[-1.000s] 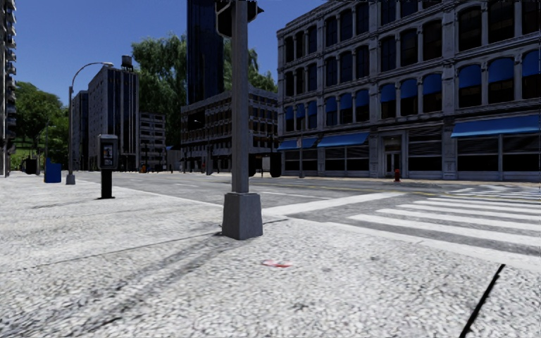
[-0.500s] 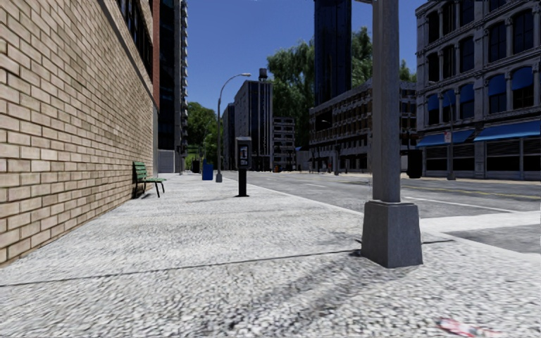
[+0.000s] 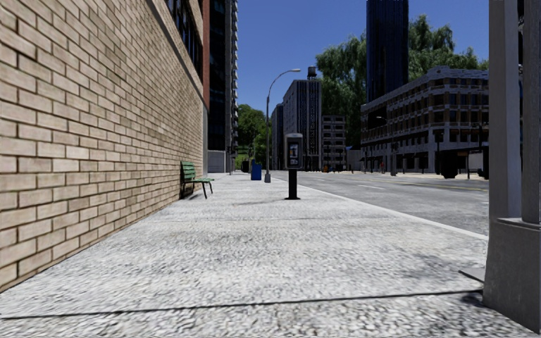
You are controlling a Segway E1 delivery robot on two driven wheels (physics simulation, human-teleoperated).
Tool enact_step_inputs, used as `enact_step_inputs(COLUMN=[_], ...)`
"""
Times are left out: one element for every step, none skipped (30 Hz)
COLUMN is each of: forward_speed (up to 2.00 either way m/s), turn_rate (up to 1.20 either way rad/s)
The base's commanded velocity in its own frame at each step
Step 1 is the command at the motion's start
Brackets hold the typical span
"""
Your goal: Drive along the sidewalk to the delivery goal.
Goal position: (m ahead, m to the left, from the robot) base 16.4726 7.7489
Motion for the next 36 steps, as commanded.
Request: enact_step_inputs(forward_speed=[1.4, 1.4, 1.4, 1.4, 1.4, 1.4, 1.4, 1.4, 1.4, 1.4, 1.4, 1.4, 1.4, 1.4, 1.4, 1.41, 1.41, 1.41, 1.41, 1.41, 1.41, 1.41, 1.41, 1.41, 1.41, 1.41, 1.41, 1.41, 1.41, 1.41, 1.41, 1.41, 1.41, 1.41, 1.41, 1.41], turn_rate=[0.0, 0.0, 0.0, 0.0, 0.0, 0.0, 0.0, 0.0, 0.0, 0.0, 0.0, 0.0, 0.0, 0.0, 0.0, 0.0, 0.0, 0.0, 0.0, 0.0, 0.0, 0.0, 0.0, 0.0, 0.0, 0.0, 0.0, 0.0, 0.0, 0.0, 0.0, 0.0, 0.0, 0.0, 0.0, 0.0])
